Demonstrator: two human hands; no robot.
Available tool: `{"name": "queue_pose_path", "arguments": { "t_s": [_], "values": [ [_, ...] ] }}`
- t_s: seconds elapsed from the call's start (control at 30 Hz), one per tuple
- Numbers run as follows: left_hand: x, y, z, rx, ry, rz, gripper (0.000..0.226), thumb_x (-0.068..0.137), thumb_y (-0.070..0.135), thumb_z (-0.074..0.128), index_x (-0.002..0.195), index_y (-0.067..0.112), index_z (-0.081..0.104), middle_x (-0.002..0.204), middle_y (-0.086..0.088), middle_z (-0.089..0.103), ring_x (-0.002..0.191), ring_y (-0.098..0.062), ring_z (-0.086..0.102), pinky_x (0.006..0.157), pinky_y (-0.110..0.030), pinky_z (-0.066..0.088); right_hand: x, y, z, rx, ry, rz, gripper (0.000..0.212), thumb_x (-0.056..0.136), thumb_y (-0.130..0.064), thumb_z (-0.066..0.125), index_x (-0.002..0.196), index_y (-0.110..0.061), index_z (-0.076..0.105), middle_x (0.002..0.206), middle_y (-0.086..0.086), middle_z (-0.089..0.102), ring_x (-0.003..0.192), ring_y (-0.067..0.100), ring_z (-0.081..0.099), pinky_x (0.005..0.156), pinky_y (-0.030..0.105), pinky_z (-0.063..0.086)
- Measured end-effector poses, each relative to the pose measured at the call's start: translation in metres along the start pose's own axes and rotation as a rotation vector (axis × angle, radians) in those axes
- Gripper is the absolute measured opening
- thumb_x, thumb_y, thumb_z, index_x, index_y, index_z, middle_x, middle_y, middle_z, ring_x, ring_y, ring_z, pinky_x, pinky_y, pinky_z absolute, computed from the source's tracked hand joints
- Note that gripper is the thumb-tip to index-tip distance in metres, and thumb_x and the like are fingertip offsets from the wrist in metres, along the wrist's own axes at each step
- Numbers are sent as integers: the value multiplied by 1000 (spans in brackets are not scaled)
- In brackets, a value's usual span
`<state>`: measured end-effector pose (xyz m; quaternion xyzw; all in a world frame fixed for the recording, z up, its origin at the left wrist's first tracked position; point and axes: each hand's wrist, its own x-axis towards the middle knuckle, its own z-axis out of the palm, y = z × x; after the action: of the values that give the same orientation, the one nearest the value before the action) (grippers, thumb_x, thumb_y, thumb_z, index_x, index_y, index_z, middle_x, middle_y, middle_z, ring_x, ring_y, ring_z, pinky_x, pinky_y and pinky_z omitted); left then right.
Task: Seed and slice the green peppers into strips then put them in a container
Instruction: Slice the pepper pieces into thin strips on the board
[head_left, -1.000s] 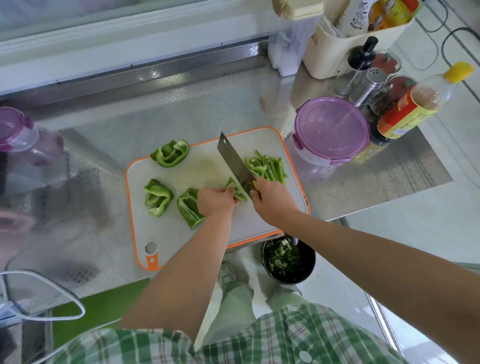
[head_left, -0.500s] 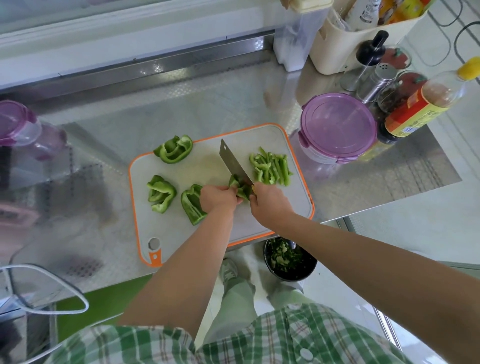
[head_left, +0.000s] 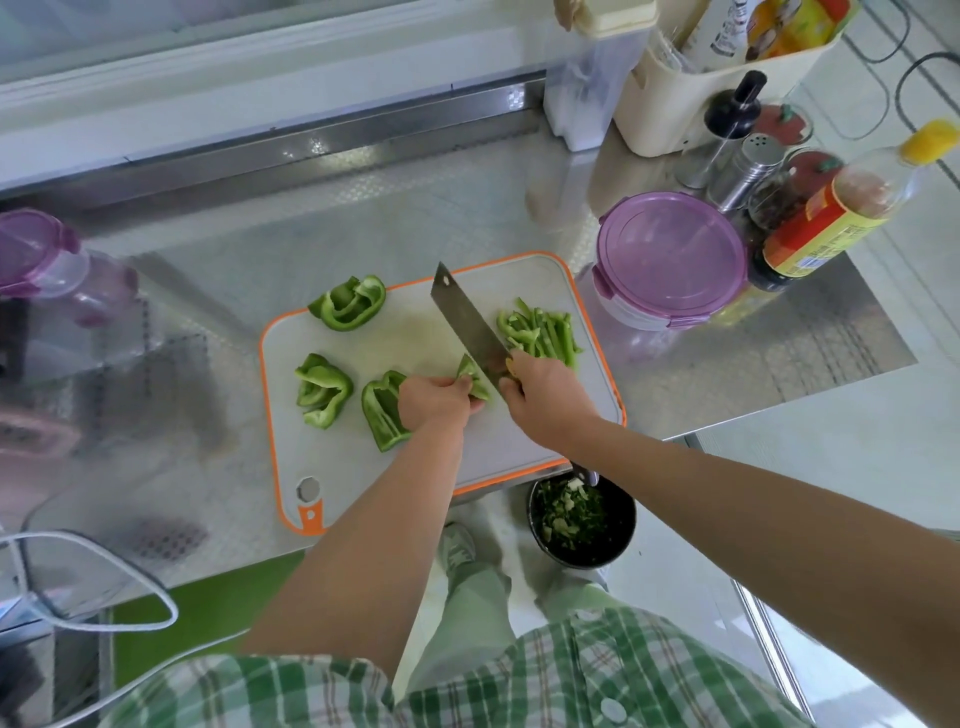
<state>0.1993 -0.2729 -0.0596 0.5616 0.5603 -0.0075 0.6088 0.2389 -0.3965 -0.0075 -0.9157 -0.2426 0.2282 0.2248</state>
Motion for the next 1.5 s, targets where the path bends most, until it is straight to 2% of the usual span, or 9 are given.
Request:
{"name": "queue_pose_path", "arguments": {
  "t_s": [0.13, 0.2, 0.3, 0.47, 0.57, 0.77, 0.87, 1.27, 1.5],
  "values": [
    [1, 0, -2, -15, -3, 7, 26, 84, 3, 74, 60, 6, 64, 62, -7, 70, 73, -31, 73, 81, -45, 59, -5, -9, 5, -102, -77, 15, 14, 97, -18, 42, 104, -7, 49, 87, 14, 54, 83, 35, 55, 62, 34, 36],
    [1, 1, -2, 2, -12, 16, 17, 84, 3, 74, 67, 2, 68, 67, -12, 72, 75, -29, 73, 81, -44, 60, -4, -13, 8, -131, -78, 42, 12, 97, -15, 41, 105, -8, 47, 88, 12, 52, 86, 35, 55, 63, 34, 36],
    [5, 0, -2, 31, 21, 27, 28, 79, 5, 78, 55, 12, 65, 67, -11, 72, 74, -29, 73, 80, -46, 59, -1, -21, 12, -186, -84, 75, 12, 95, -10, 42, 106, -8, 47, 86, 10, 51, 88, 33, 56, 64, 34, 36],
    [5, -2, -4, 66, 31, 37, 26, 77, 7, 80, 56, 12, 66, 77, -19, 74, 74, -31, 72, 78, -47, 60, 7, -27, 22, -202, -76, 95, 8, 95, -8, 43, 102, -10, 43, 96, 14, 61, 90, 34, 59, 63, 35, 36],
    [1, -3, -5, 47, 12, 37, 23, 81, 7, 76, 61, 11, 66, 74, -16, 73, 71, -29, 73, 80, -43, 60, 8, -17, 25, -93, -20, 116, 6, 97, -14, 42, 92, -13, 38, 90, 15, 60, 86, 36, 58, 61, 35, 36],
    [-4, -3, -1, -35, 25, 37, 24, 83, 2, 74, 64, 10, 64, 61, -5, 66, 58, -23, 68, 78, -45, 60, 4, 0, 7, 34, 52, 77, 17, 97, -19, 45, 100, -3, 50, 75, 14, 55, 70, 34, 53, 56, 34, 37],
    [-4, 0, 1, -42, 39, 46, 22, 81, 3, 76, 65, 10, 63, 62, -5, 66, 63, -26, 70, 78, -45, 60, 0, -1, 0, 22, 11, 27, 12, 96, -18, 45, 89, -9, 44, 69, 8, 48, 66, 30, 49, 55, 33, 36],
    [1, 0, 1, -17, 40, 15, 23, 82, 3, 76, 64, 7, 61, 59, -9, 67, 66, -30, 72, 79, -46, 60, -2, -11, 8, -72, -90, 66, 13, 97, -18, 42, 87, -12, 37, 78, 7, 44, 73, 27, 43, 61, 33, 32],
    [-2, -1, -3, -2, 28, 39, 16, 82, 0, 74, 70, 5, 64, 72, -14, 69, 71, -31, 72, 77, -47, 60, 7, -17, 20, -183, -80, 55, 10, 97, -15, 43, 104, -9, 46, 87, 13, 57, 83, 35, 57, 61, 34, 34]
  ]
}}
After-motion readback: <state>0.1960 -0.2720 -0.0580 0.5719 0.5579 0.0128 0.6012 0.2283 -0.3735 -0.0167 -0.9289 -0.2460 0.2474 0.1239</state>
